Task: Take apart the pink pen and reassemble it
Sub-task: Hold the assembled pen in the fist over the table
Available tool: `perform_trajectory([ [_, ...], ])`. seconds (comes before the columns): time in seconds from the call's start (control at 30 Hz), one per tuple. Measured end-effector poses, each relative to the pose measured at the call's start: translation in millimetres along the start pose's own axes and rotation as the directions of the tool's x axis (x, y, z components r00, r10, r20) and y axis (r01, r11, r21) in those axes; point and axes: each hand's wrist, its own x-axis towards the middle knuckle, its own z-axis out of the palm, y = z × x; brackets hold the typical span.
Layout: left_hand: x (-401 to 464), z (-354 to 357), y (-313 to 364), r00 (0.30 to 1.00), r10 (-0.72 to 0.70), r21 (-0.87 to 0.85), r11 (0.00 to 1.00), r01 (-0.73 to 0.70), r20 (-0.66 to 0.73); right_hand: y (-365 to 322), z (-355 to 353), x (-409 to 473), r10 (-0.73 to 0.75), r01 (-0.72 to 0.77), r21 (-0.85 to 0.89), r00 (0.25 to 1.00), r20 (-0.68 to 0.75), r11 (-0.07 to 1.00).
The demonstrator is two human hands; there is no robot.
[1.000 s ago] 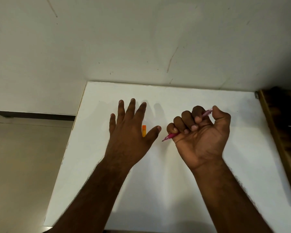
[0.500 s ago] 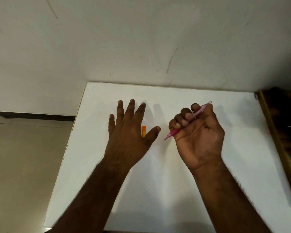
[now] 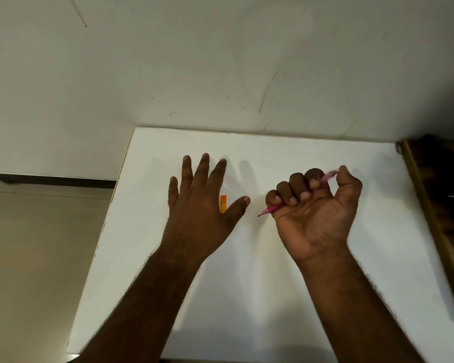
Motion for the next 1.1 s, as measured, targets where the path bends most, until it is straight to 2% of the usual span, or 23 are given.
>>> perform_trajectory([
  [0.33,-0.5,-1.7,0.7,1.000,-0.004,-0.011,1.000,0.005,0.007,1.5,0.5,-1.3,0.033,-0.034,0.014,0.999,0.038,0.999],
  [1.1,-1.3,-1.9,1.6,1.000,-0.009,-0.011,1.000,0.009,0.022,1.8,2.8,-2.7,0.039,-0.039,-0.029,0.999,0.019,0.999],
])
